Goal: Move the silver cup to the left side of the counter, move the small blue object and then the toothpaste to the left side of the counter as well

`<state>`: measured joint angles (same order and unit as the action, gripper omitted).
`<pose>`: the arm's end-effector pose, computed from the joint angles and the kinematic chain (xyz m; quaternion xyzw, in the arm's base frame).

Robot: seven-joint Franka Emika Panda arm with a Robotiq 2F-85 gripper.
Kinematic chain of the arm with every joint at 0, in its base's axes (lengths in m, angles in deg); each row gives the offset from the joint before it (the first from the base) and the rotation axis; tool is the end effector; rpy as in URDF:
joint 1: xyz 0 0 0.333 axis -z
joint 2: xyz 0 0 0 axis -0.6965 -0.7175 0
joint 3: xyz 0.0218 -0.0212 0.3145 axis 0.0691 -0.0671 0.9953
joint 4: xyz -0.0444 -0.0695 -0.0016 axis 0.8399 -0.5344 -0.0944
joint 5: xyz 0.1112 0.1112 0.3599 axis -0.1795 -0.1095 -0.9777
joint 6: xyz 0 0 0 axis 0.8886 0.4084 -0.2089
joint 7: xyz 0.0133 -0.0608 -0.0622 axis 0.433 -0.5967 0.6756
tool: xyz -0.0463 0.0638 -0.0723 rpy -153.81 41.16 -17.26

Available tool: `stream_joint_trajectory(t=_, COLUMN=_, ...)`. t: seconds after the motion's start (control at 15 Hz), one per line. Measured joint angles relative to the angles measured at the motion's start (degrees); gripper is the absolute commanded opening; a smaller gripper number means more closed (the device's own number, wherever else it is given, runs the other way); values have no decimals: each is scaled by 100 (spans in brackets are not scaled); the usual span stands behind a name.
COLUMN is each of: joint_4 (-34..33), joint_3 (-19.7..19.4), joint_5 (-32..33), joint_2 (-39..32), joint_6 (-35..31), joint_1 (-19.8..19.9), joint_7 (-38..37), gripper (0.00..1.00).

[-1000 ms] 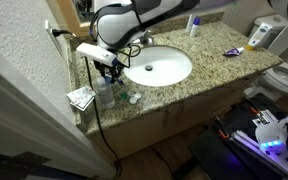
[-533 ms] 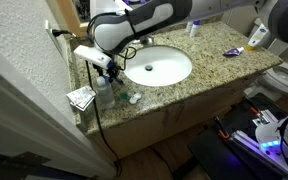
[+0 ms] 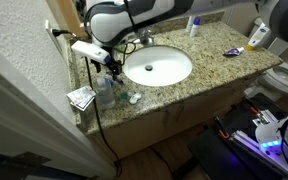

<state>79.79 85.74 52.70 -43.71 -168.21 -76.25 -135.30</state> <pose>0.6082 0.4679 0.2783 -0.8745 0.4775 0.0585 0.0628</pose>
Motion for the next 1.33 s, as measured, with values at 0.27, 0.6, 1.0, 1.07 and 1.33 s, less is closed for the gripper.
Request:
stream_joint_trajectory(t=0.27, joint_4=124, joint_3=-11, joint_5=2, joint_2=697, joint_6=1361, joint_1=3, joint_7=-296, gripper=100)
stream_joint_trajectory(t=0.6, joint_4=290, joint_3=-114, joint_5=273, joint_2=1193, joint_6=1677, joint_1=-60, joint_7=-1023, gripper=100)
stream_joint_trajectory(t=1.0, joint_4=530, joint_3=-212, joint_5=465, joint_2=1337, joint_6=1194, joint_1=-177, joint_7=-1842, gripper=100)
stream_joint_trajectory(t=1.07, joint_4=547, joint_3=-212, joint_5=465, joint_2=1338, joint_6=1162, joint_1=-177, joint_7=-1842, gripper=100)
stream_joint_trajectory(t=1.33, joint_4=331, joint_3=-190, joint_5=509, joint_2=1369, joint_6=1484, joint_1=-209, joint_7=-2112, gripper=100)
